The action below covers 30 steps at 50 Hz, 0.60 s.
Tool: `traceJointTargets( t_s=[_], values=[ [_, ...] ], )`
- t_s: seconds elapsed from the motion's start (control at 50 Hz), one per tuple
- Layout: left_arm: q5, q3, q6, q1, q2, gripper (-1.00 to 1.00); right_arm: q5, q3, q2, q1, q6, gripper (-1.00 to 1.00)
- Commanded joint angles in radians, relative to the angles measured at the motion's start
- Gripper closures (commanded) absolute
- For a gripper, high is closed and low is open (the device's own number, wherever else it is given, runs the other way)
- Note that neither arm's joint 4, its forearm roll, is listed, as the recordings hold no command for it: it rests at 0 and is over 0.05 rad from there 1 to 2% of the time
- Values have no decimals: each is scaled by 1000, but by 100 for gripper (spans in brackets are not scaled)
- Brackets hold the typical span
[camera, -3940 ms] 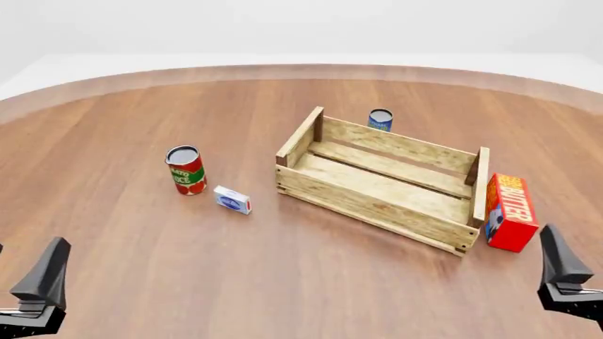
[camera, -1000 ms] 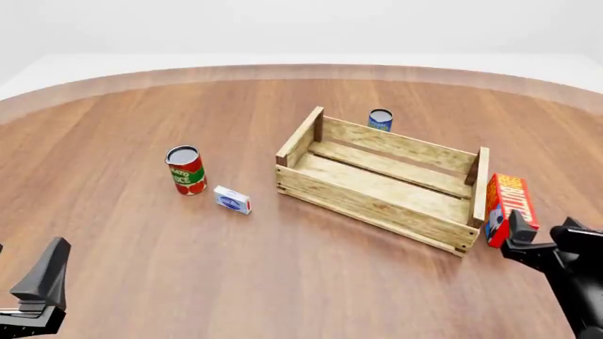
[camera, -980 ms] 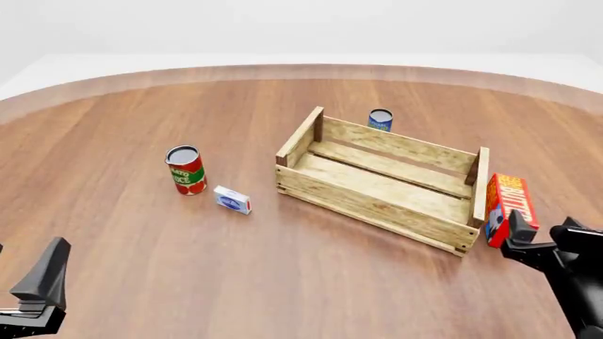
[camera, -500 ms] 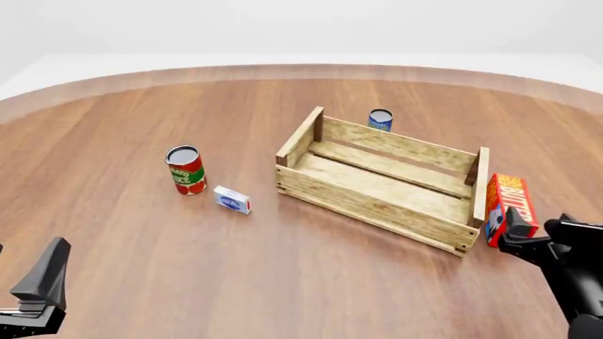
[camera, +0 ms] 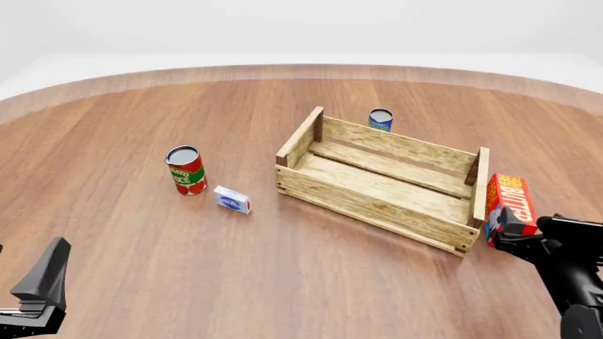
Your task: Pick up the butter and put it in the tray.
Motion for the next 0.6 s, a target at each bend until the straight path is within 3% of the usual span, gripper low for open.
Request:
traceJointTargets(
  t_s=[0.02, 0.6],
  values=[
    [0, 0, 0, 0, 0, -100, 0, -15, 30, -1, 0, -100],
    [0, 0, 0, 0, 0, -100, 0, -48, 103, -4, 7, -100]
  ],
)
